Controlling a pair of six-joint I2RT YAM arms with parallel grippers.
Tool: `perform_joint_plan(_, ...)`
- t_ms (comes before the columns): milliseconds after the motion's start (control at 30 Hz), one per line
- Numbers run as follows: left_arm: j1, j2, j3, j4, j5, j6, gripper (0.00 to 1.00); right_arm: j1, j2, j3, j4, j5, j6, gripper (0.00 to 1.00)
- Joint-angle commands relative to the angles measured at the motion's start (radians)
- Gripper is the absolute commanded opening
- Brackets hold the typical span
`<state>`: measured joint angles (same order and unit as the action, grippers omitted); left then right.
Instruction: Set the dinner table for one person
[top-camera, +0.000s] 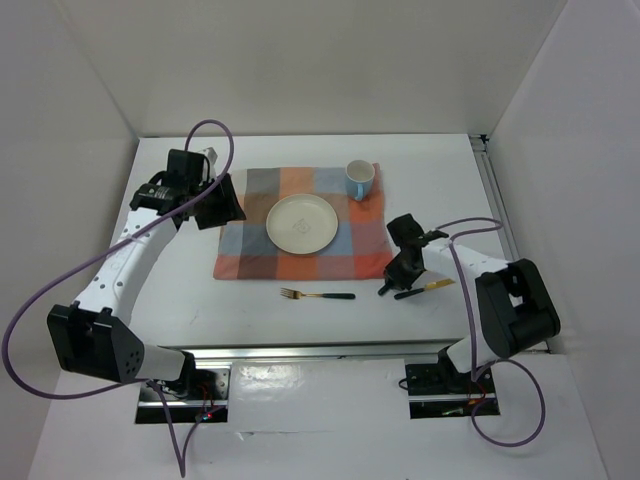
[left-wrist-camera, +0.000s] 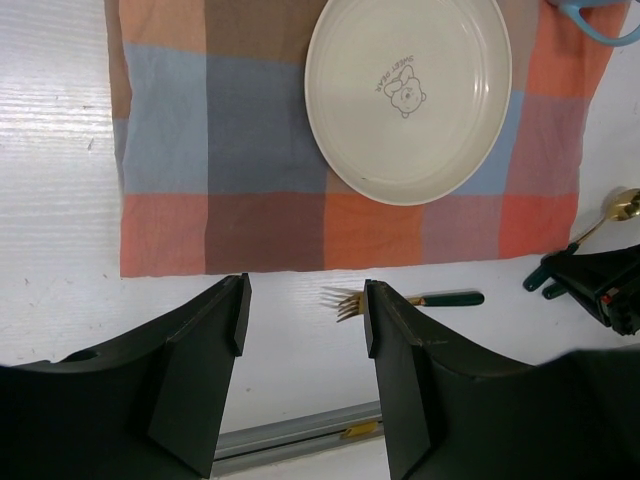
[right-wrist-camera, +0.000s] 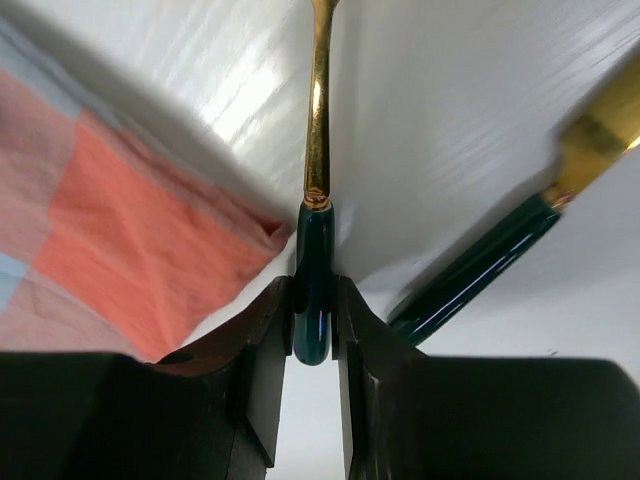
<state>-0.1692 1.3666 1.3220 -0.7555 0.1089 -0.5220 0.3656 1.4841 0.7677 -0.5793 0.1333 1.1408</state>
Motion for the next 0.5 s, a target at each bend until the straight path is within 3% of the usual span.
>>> perform_joint_plan(0,-0.004,0.011,0.026,0.010,-0.005,0.025,0.66,-0.030,-0.050,0.076,-0.040,0.123,0.014,0.03)
perform_joint_plan(167,-0.004,0.011,0.026,0.010,-0.005,0.025,0.66,-0.020,-0.070,0.195,-0.097,0.209,-0.091,0.00)
perform_joint_plan(233,-0.004,0.011,0.026,0.010,-0.005,0.025,0.66,0.018,-0.061,0.260,-0.036,0.175,-0.292,0.00)
perform_joint_plan(300,-0.004,0.011,0.026,0.010,-0.014,0.025,0.66,0.036,0.000,0.312,0.012,0.119,-0.487,0.00)
perform_joint_plan(467,-0.004,0.022,0.026,0.019,-0.014,0.025,0.66,0.120,0.189,0.502,-0.034,0.042,-0.625,0.00)
